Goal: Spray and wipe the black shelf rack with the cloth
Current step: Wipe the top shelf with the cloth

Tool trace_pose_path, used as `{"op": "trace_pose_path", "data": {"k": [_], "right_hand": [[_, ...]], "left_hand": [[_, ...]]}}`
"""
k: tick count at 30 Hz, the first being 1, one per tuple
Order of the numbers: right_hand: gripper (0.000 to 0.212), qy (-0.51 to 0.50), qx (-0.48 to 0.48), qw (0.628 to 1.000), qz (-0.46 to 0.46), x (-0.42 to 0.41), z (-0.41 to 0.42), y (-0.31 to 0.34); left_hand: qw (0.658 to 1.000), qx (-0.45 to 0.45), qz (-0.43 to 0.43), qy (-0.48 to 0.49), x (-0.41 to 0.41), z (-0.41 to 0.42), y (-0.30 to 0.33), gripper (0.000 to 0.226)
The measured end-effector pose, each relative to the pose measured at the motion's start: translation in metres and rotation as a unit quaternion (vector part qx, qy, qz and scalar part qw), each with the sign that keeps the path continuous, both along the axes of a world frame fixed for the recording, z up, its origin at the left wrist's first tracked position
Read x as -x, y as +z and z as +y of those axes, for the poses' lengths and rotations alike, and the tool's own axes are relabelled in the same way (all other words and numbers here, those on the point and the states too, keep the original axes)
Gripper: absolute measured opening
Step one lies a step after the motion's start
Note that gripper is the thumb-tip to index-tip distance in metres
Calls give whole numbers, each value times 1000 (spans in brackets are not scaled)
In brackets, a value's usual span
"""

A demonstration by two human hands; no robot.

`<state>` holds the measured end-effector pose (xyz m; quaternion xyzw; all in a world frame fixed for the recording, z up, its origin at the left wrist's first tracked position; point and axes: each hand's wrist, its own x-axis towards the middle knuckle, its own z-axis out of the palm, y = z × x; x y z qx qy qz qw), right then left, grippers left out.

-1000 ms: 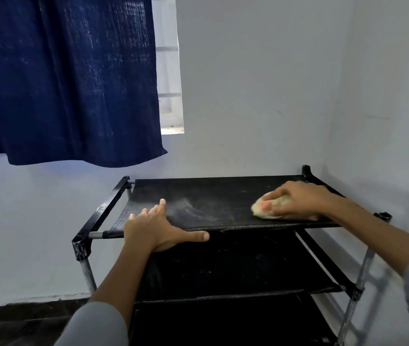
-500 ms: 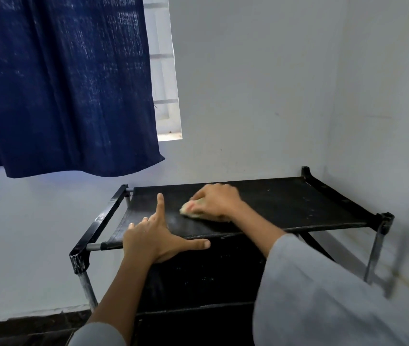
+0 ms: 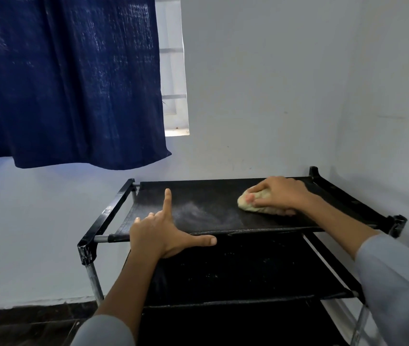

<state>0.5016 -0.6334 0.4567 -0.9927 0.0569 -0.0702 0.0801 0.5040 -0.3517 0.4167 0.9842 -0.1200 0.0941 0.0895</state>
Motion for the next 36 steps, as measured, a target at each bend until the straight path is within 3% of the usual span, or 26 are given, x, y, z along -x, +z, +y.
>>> {"op": "trace_pose_path", "data": {"k": [3, 6, 9, 14, 21, 26, 29, 32, 36], "right_hand": [[42, -104, -80, 990, -49, -25, -16, -9], [37, -138, -134, 978, -87, -47, 8, -14], [39, -61, -121, 988, -72, -55, 63, -14], [41, 113, -24, 993, -32, -33, 139, -13], [40, 132, -5, 991, 28, 13, 75, 3], [39, 26, 7, 999, 44, 34, -18, 3], [24, -14, -22, 999, 44, 44, -59, 0], [26, -20, -11, 999, 45, 40, -57, 1], [44, 28, -56, 997, 35, 18, -8, 2]], "left_hand": [[1000, 11, -20, -4, -3, 0, -2, 142], [999, 30, -39, -11, -4, 1, -4, 144], [998, 42, -40, -10, 0, -1, -4, 146], [999, 41, -27, -15, 2, 0, -1, 145], [999, 32, -8, -15, 1, 2, -2, 148], [999, 30, -18, -10, -3, 3, -5, 147], [999, 30, -26, -8, -3, 2, -5, 149], [999, 27, -35, -8, -3, 2, -6, 149], [999, 28, -39, -9, -2, 0, -6, 149]]}}
